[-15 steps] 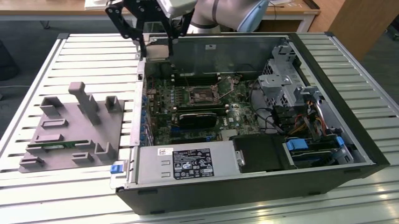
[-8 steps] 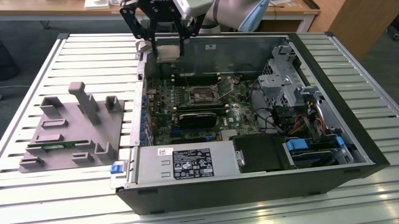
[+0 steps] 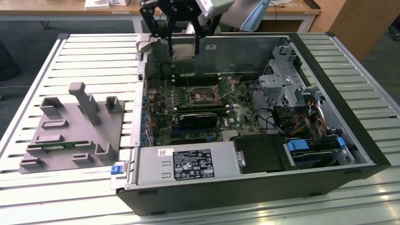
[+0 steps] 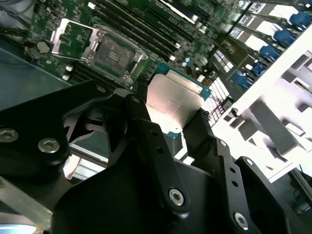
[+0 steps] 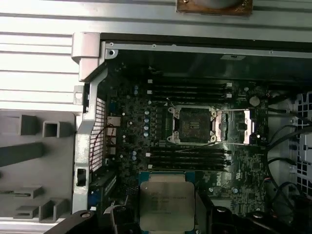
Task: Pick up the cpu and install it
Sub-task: 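Pick up the cpu and move it towards the insertion slot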
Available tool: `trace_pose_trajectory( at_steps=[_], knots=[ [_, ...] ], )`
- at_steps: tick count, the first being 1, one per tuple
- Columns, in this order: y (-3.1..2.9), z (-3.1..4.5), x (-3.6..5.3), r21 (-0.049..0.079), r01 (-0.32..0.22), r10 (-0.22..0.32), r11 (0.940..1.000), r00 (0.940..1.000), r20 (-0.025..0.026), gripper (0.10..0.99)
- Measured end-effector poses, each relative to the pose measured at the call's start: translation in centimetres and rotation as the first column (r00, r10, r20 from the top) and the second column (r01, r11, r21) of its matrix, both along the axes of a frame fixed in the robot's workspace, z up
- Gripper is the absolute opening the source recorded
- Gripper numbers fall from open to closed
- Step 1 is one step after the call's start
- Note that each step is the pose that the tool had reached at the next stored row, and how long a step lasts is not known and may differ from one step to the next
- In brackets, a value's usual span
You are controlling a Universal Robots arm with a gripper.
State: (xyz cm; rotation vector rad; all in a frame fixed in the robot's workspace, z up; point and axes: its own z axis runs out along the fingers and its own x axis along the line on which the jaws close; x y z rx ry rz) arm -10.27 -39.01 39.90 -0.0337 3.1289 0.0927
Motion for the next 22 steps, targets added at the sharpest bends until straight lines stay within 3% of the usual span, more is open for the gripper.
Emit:
trace_pose_trajectory(
  at_steps=[7, 22],
  knots=[
    [0.99, -0.16, 2.27, 0.0, 0.0, 0.0, 1.0, 1.0, 0.0013, 0.541],
    [3.71, -1.18, 4.28, 0.003, -0.002, 0.002, 1.0, 1.0, 0.0021, 0.541]
  ],
)
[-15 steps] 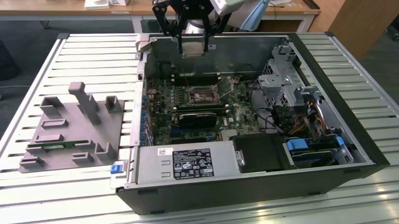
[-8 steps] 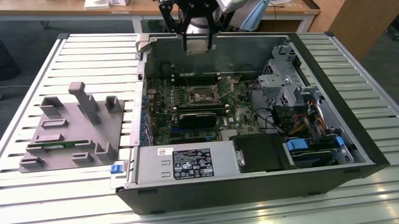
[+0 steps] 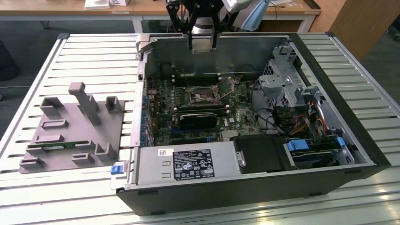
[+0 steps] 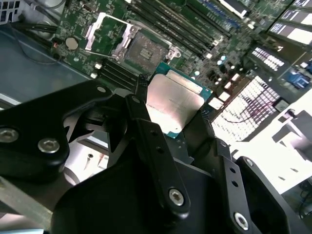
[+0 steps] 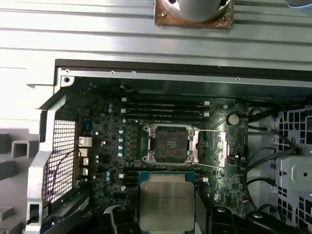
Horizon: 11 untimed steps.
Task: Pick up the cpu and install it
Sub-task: 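Pick up the cpu and move it towards the insertion slot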
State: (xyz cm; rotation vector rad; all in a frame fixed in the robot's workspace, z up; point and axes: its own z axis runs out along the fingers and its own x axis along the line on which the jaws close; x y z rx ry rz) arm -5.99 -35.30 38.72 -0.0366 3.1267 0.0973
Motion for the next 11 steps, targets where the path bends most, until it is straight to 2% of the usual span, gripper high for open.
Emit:
trace_pose_trajectory(
  at_steps=[5, 9, 11],
  knots=[
    [0.82, -0.34, 0.82, 0.006, 0.0, 0.0, 1.0, 1.0, 0.0, 0.541],
    [1.72, -0.57, 1.29, 0.006, -0.001, 0.001, 1.0, 1.0, -0.0001, 0.541],
    [1.89, -0.64, 1.69, 0.006, -0.001, 0.001, 1.0, 1.0, 0.0, 0.541]
  ],
)
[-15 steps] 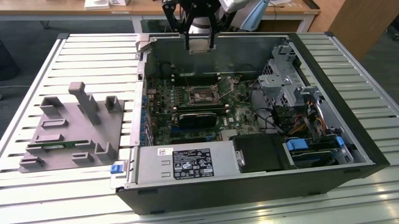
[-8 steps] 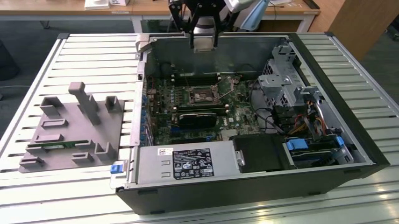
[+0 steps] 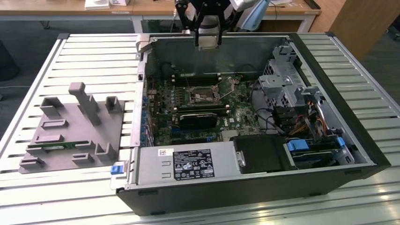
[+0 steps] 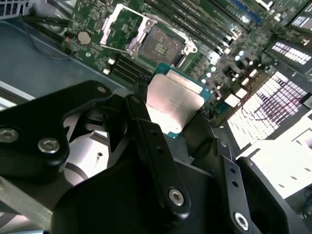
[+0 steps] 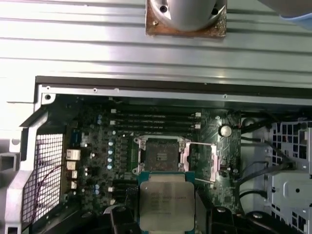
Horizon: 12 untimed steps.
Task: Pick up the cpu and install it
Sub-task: 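Pick up the cpu and move it towards the insertion slot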
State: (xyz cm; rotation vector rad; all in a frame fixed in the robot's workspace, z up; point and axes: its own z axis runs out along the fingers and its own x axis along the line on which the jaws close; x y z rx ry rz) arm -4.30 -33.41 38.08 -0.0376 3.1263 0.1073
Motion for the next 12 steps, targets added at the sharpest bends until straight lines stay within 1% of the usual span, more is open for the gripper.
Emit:
trace_pose_trajectory(
  at_steps=[3, 6, 12],
  knots=[
    [0.21, -0.12, 0.9, 0.0, 0.0, 0.0, 1.0, 1.0, 0.0, 0.541],
    [0.3, -0.22, 1.76, 0.0, 0.0, 0.0, 1.0, 1.0, 0.0001, 0.541],
    [0.3, -0.29, 2.37, 0.0, 0.003, -0.003, 1.0, 1.0, 0.0003, 0.541]
  ],
)
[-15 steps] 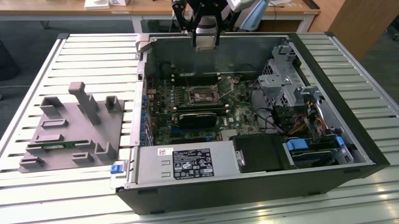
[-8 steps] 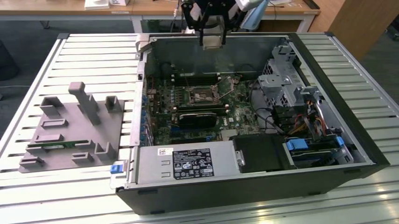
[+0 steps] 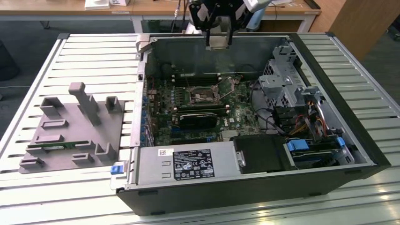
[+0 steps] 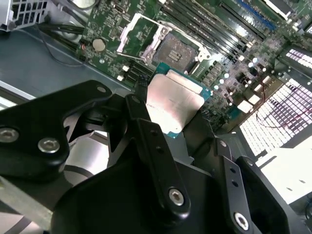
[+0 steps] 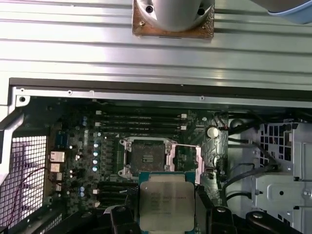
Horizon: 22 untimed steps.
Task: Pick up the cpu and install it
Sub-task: 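Pick up the cpu and move it towards the insertion slot, then place the cpu into insertion slot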
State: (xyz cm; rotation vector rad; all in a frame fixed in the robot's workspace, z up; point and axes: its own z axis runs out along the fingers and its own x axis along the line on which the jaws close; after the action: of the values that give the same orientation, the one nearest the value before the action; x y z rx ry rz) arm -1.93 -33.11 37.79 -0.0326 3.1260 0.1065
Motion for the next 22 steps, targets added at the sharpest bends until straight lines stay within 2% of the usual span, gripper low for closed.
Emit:
trace_pose_trajectory(
  at_steps=[9, 13, 16, 22],
  knots=[
    [0.0, -0.01, 0.16, -0.003, 0.017, -0.017, 0.9998, 0.9998, 0.0, 0.541],
    [0.0, -0.03, 0.16, -0.004, 0.061, -0.061, 0.9981, 0.9981, 0.0001, 0.541],
    [0.0, -0.07, 0.16, -0.004, 0.113, -0.113, 0.9935, 0.9936, 0.0002, 0.541],
    [0.01, -0.22, 0.1, -0.004, 0.213, -0.213, 0.977, 0.977, 0.0001, 0.541]
  ],
)
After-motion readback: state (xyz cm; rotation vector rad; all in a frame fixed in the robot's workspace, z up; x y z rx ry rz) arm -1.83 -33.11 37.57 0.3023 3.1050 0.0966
